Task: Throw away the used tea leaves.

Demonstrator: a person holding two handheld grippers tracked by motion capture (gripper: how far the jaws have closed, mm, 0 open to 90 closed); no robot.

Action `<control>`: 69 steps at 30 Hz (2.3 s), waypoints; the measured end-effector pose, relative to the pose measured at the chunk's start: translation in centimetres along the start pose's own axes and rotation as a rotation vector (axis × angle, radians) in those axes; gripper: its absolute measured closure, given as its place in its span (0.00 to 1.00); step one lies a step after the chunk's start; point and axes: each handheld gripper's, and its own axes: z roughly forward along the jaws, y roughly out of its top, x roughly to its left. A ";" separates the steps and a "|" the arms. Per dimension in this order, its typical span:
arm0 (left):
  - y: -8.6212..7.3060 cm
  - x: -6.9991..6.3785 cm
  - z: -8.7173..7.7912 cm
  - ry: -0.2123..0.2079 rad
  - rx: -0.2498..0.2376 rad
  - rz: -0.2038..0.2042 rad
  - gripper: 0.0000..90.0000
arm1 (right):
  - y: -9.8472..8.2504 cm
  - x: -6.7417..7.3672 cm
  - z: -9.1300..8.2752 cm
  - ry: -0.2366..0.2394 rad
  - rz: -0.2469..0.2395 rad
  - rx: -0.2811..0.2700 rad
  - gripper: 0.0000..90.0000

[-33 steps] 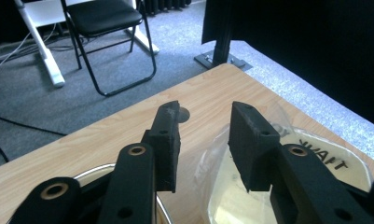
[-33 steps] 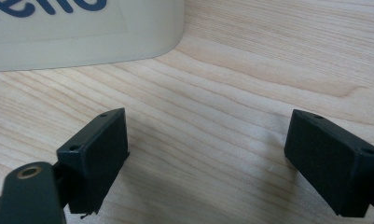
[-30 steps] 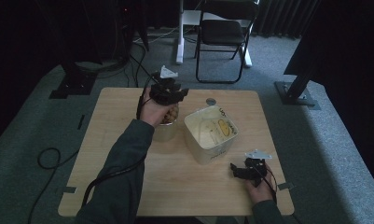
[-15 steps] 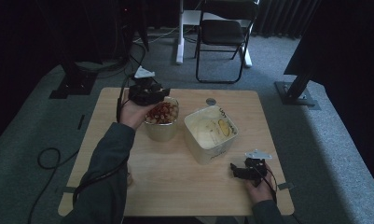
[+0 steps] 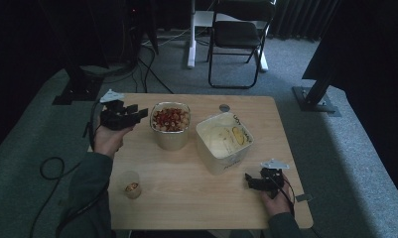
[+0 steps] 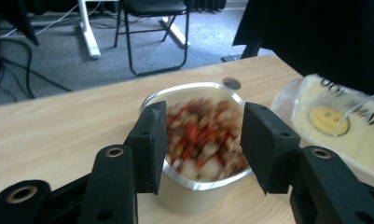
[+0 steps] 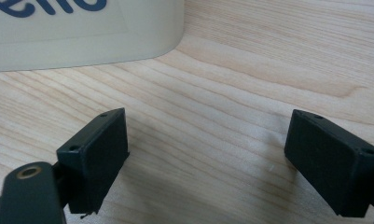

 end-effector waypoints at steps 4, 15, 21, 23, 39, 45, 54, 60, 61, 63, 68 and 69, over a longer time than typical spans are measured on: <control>-2.7 1.0 -1.1 0.004 -0.015 0.004 0.52 | 0.0 0.0 0.0 0.000 0.001 0.001 0.14; -10.8 2.0 -4.4 -0.034 -0.007 -0.042 0.49 | 0.0 0.0 0.0 0.000 -0.001 0.001 0.14; -14.6 1.1 -5.0 -0.080 0.061 -0.062 0.49 | 0.0 0.0 0.0 0.000 0.000 0.001 0.14; -15.5 0.8 -4.8 -0.081 0.087 -0.052 0.49 | 0.0 0.0 0.0 0.000 0.001 0.001 0.14; -16.8 0.6 -3.2 -0.043 0.195 -0.015 0.89 | 0.0 0.0 0.0 0.000 0.000 0.001 0.14; -15.2 1.9 -1.5 0.038 0.169 -0.014 0.91 | 0.0 0.0 0.0 0.000 0.000 0.001 0.14; -11.5 5.7 3.9 0.206 0.109 -0.142 0.91 | 0.0 0.0 0.0 0.000 0.000 0.001 0.14; -9.1 7.8 7.2 0.266 0.091 -0.188 0.91 | 0.0 0.0 0.0 0.000 0.001 0.001 0.14; -8.7 8.1 7.4 0.273 0.087 -0.193 0.91 | 0.0 0.0 0.0 0.000 0.001 0.001 0.14; -8.2 8.6 7.9 0.286 0.081 -0.211 0.91 | 0.0 0.0 0.0 0.000 0.000 0.001 0.14; -8.1 9.4 8.3 0.304 0.076 -0.263 0.88 | 0.0 0.0 0.0 0.000 0.000 0.001 0.14; -8.2 9.5 8.3 0.288 0.071 -0.271 0.86 | 0.0 0.0 0.0 0.000 0.000 0.001 0.14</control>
